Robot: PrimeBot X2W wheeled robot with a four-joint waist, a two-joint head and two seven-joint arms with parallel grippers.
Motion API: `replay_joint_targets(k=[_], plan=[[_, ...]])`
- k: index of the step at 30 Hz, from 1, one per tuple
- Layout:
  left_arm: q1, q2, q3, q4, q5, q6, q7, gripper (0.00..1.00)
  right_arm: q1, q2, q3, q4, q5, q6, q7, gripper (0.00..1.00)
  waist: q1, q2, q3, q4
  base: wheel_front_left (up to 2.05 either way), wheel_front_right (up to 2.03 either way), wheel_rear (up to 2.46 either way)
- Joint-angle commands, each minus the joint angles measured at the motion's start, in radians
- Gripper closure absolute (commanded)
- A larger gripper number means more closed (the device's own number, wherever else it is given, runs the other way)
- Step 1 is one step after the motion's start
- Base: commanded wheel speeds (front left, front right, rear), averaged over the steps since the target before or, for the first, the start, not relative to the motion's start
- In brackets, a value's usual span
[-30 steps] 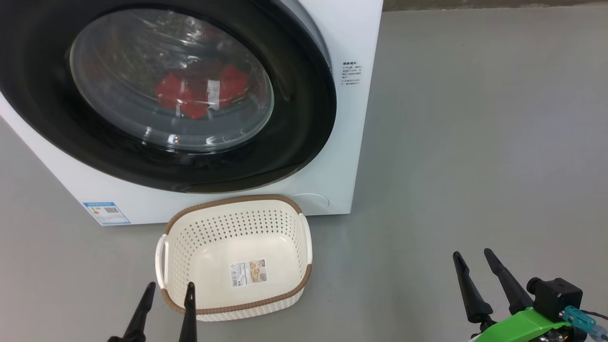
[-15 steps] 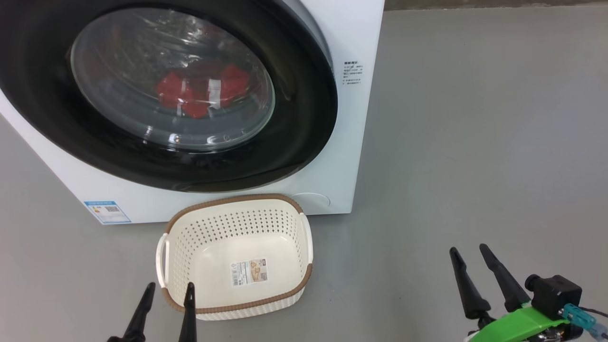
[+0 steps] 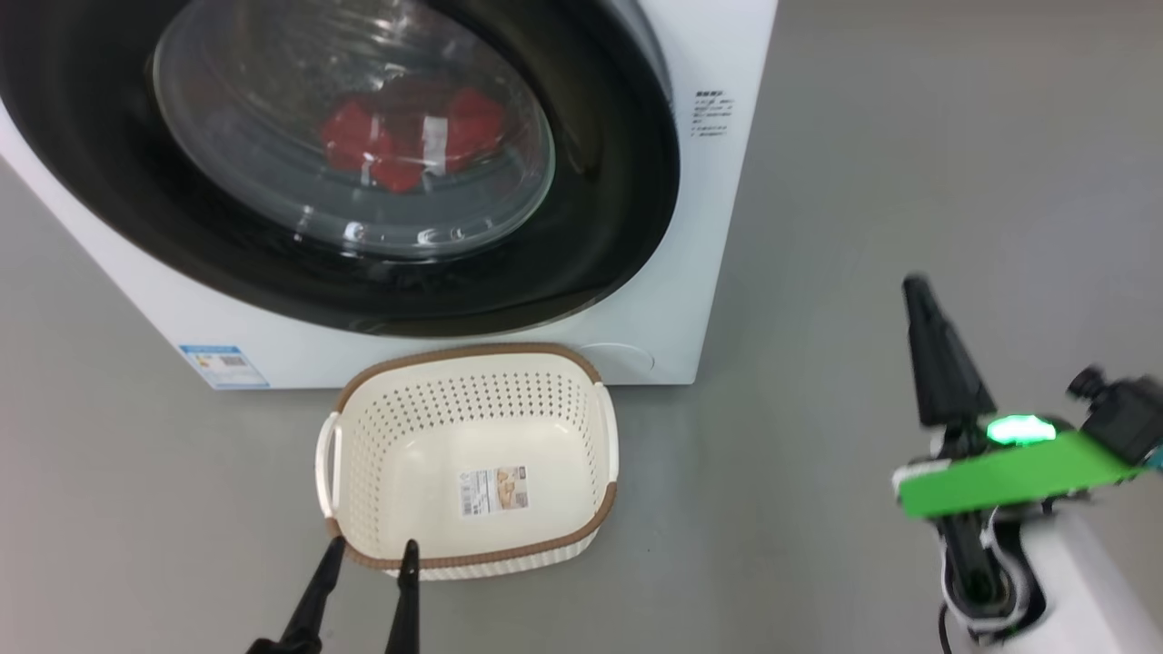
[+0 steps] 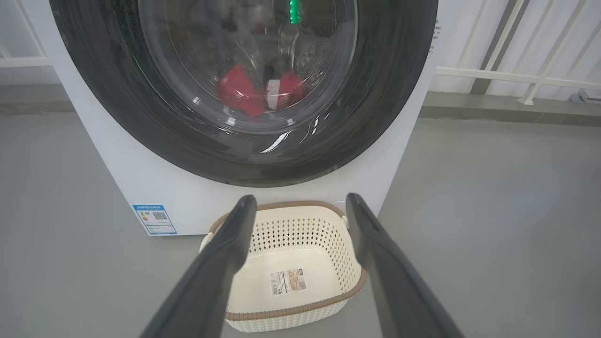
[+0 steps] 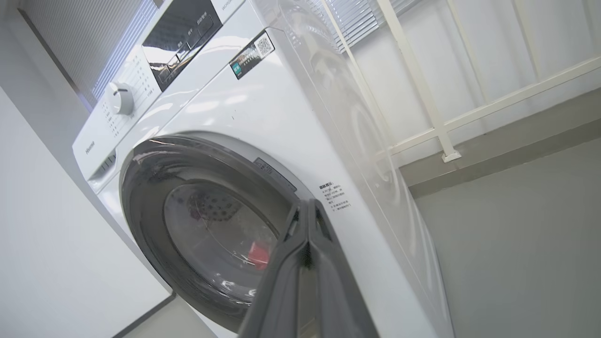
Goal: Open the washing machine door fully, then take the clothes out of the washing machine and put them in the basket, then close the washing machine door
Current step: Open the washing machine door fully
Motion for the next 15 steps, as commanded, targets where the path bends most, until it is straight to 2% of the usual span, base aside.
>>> replay_joint_targets(k=[1, 5, 9, 10, 15], plan=[[-0.044, 0.006, 0.017, -0.029, -0.014, 0.012, -0.012, 0.00, -0.061, 0.004, 0.017, -0.038, 0.070, -0.001, -0.006, 1.00, 0.0000, 0.0000, 0.023, 0.020, 0.00, 0.00, 0.00], [-0.067, 0.006, -0.006, -0.029, -0.024, 0.020, -0.012, 0.00, -0.142, -0.010, 0.016, -0.051, 0.215, -0.001, -0.006, 1.00, 0.0000, 0.0000, 0.057, 0.044, 0.00, 0.00, 0.00], [-0.095, 0.006, -0.024, -0.030, -0.031, 0.023, -0.012, 0.00, -0.226, -0.036, 0.017, -0.042, 0.406, -0.001, -0.006, 1.00, 0.0000, 0.0000, 0.094, 0.071, 0.00, 0.00, 0.00], [-0.095, 0.006, -0.024, -0.030, -0.031, 0.023, -0.012, 0.00, -0.226, -0.036, 0.017, -0.042, 0.406, -0.001, -0.006, 1.00, 0.0000, 0.0000, 0.094, 0.071, 0.00, 0.00, 0.00], [-0.132, 0.006, -0.050, -0.035, -0.039, 0.028, -0.012, 0.00, -0.327, -0.108, 0.050, -0.046, 0.641, -0.001, 0.036, 1.00, 0.0000, 0.0000, 0.147, 0.107, 0.00, 0.00, 0.00]])
